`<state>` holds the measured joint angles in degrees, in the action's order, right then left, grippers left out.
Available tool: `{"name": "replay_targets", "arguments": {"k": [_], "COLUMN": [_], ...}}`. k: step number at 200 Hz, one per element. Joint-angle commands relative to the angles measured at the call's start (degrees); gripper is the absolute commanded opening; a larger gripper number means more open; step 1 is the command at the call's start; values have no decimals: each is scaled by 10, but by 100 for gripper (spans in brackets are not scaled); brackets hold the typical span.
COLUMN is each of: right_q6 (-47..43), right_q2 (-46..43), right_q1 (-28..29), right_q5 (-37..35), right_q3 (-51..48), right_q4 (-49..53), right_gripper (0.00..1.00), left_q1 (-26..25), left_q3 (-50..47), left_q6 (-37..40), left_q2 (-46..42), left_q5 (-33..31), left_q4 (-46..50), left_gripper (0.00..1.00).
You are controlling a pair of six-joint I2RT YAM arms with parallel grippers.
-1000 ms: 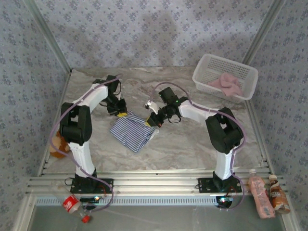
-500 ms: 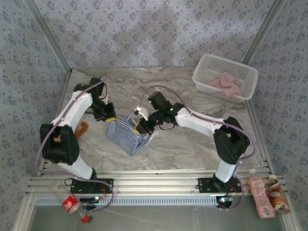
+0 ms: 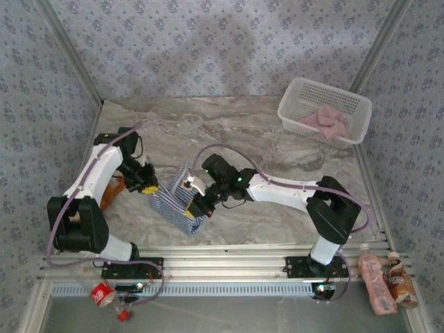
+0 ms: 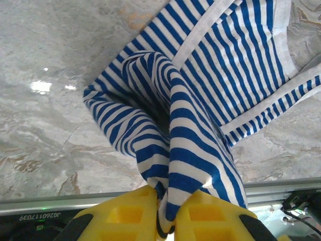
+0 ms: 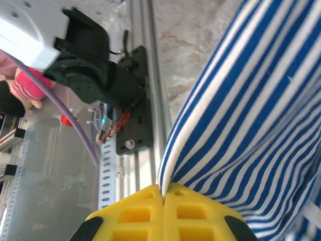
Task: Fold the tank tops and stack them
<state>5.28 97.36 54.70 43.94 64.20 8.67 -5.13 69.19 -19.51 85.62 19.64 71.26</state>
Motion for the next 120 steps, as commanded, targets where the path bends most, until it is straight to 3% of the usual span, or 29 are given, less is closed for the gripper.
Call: {"name": "replay_targets", "arguments": {"k": [1, 120], "right_q6": [19, -31], "right_q2": [-22, 57], "right_q1": [-26, -159], "right_q5": [12, -49], "right_q3": [-28, -43], "right_q4": [8, -8], "right_gripper": [6, 9], "left_q1": [-25, -79], "left_q3": [42, 230], "left_q6": [8, 31], "left_q2": [59, 301], "left_q5": [18, 53], "left_q4": [-56, -67], "left_gripper": [13, 17]}}
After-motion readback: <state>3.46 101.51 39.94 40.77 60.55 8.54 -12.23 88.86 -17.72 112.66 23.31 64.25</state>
